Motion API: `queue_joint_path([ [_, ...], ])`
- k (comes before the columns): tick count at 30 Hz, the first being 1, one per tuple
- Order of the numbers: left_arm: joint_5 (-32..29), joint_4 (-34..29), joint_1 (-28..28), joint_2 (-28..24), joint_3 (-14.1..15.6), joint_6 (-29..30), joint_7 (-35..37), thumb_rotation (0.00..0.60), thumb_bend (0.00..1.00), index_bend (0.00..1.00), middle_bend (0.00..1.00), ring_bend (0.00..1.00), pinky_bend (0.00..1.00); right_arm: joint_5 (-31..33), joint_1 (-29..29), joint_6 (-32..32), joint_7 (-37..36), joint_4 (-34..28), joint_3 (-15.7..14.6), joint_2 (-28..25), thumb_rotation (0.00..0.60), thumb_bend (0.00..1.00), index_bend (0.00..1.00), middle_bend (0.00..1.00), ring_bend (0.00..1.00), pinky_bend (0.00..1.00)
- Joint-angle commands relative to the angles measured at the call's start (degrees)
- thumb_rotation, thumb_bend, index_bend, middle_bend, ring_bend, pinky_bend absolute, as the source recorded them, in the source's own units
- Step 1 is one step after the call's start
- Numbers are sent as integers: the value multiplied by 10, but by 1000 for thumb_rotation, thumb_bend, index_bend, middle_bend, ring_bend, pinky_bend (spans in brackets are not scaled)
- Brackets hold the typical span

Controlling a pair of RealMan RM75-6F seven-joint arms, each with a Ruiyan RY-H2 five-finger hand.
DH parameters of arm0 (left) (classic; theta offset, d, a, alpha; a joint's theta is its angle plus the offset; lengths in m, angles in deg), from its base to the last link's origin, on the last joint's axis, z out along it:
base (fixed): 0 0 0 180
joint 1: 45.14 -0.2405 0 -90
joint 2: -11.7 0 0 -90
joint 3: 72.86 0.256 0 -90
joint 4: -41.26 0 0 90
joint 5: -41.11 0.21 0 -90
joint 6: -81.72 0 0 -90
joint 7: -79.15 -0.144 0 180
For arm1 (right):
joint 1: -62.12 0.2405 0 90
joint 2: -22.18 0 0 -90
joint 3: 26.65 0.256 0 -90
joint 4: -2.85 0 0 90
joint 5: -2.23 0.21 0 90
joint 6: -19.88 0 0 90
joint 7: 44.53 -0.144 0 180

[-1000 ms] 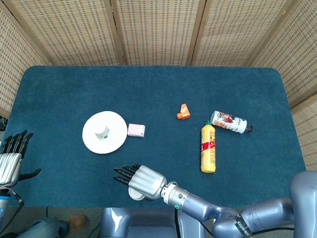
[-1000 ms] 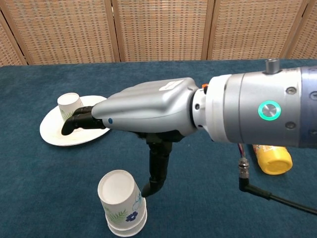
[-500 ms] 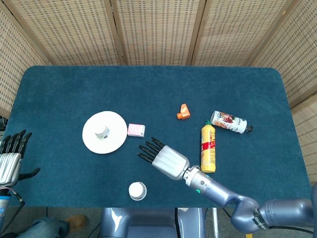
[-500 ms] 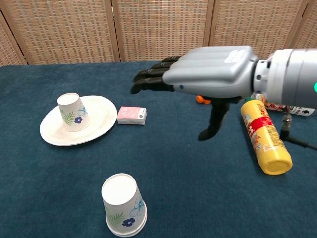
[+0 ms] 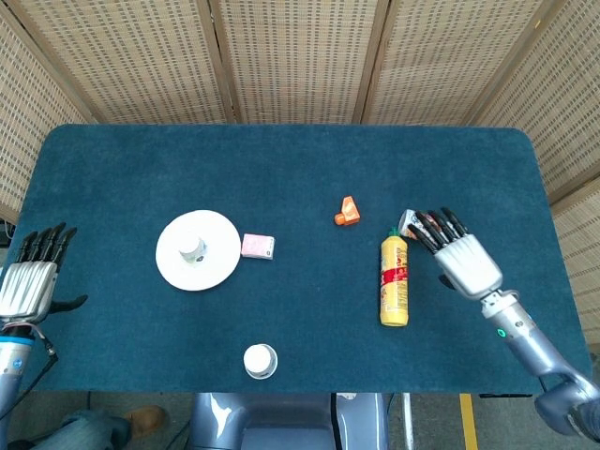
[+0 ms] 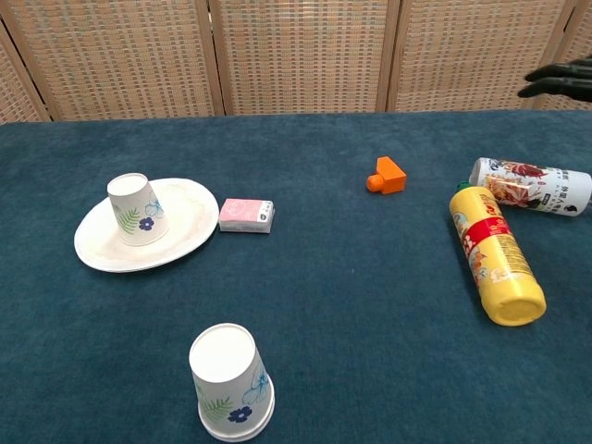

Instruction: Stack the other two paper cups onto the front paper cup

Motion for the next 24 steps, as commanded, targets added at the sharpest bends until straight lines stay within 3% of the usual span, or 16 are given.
queue_joint_path([
  [1,-59,-1,91,-14,-46,-117,-19,600,0,0,0,0,0,67,-111,-75,47,-121,-20,-21,600,0,0,0,0,0],
  [7,-75,34,165,-3,-62,-205,-22,600,0,0,0,0,0,69,-155,-118,79,-135,-13,-9,600,0,0,0,0,0],
  [12,-73,91,232,42,-53,-293,-8,600,0,3,0,1,9,44,-176,-148,83,-141,0,-20,600,0,0,0,0,0],
  [16,-46,133,250,81,-42,-306,32,600,0,120,36,78,129,31,-187,-159,91,-149,9,-25,600,0,0,0,0,0],
  [24,-8,201,267,136,-31,-288,84,600,0,296,166,208,264,17,-198,-153,96,-156,22,-28,600,0,0,0,0,0],
])
